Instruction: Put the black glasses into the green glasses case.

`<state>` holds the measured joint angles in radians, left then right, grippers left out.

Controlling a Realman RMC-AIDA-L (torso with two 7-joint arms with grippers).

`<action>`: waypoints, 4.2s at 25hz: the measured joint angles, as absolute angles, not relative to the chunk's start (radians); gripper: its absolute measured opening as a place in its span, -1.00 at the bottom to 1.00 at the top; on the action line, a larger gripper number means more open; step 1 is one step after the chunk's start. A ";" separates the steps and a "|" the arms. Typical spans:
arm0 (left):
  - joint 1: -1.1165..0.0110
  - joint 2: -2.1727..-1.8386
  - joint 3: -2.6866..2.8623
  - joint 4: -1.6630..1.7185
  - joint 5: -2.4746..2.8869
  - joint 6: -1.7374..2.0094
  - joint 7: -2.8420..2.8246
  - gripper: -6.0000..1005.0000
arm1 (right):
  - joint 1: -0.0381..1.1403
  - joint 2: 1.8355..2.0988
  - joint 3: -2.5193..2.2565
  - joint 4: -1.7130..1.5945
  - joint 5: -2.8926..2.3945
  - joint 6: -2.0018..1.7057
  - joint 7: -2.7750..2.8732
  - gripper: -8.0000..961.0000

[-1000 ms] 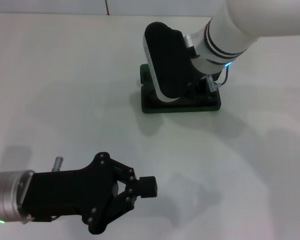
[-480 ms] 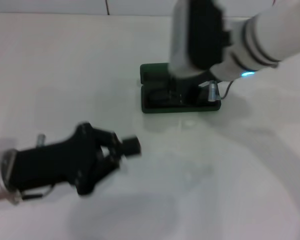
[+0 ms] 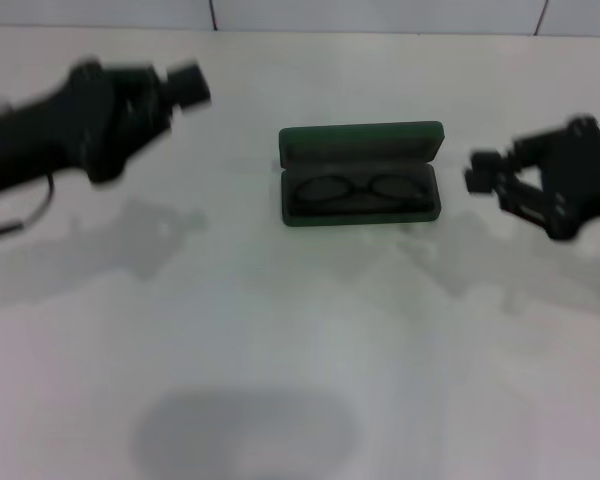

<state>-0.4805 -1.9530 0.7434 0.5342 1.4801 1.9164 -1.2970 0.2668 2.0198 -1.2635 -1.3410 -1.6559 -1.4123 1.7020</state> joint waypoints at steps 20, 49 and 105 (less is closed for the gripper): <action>-1.044 -2.067 0.775 0.598 2.365 1.249 -1.643 -0.67 | 0.242 2.019 -1.133 -0.984 -1.608 -1.550 1.507 -0.49; -1.050 -2.088 0.854 0.432 2.239 1.003 -1.590 -0.69 | 0.302 2.019 -1.130 -0.860 -1.604 -1.501 1.459 -0.39; -0.948 -2.091 0.968 0.518 2.062 1.281 -1.577 -0.71 | 0.304 2.015 -1.127 -0.857 -1.605 -1.518 1.439 -0.19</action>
<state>-0.9480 -2.0915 0.9682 0.5177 2.0617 1.2814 -1.5770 0.3041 2.0150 -1.1274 -0.8566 -1.6046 -1.5175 1.4386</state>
